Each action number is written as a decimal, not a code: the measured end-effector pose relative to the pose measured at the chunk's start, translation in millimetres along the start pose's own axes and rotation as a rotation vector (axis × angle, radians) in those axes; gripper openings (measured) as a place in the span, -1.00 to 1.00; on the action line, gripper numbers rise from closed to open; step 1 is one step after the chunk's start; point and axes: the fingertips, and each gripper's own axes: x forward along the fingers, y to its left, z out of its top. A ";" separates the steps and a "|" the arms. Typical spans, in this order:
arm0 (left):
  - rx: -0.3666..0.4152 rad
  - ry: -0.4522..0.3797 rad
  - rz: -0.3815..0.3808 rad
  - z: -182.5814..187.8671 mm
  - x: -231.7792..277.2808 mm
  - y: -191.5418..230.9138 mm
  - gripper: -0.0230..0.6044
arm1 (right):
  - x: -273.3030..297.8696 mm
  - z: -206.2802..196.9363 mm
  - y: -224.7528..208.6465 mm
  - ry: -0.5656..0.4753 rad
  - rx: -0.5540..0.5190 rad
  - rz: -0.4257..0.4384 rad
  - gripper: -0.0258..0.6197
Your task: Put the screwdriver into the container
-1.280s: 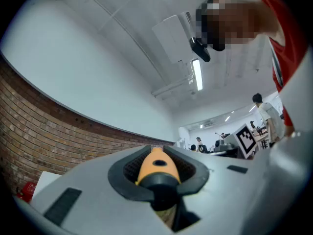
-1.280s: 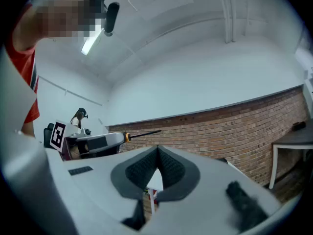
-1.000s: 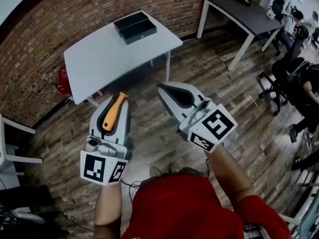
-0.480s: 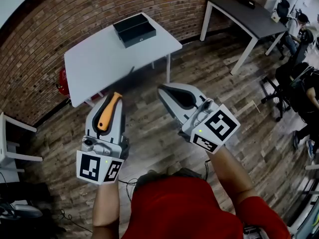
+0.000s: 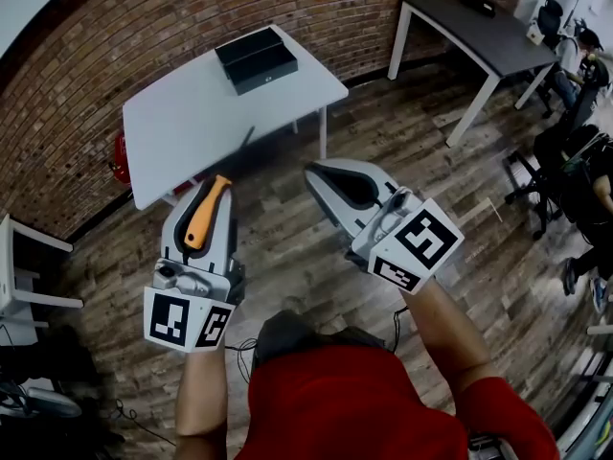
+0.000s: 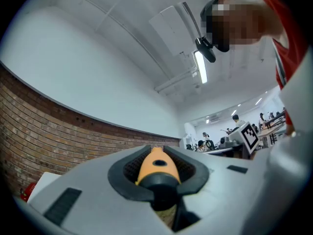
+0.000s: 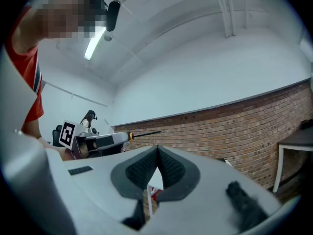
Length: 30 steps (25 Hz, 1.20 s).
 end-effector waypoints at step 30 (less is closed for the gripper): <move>-0.036 0.025 -0.093 -65.4 190.9 199.2 -0.65 | 198.7 -19.9 -183.5 0.049 -0.009 -0.089 -0.83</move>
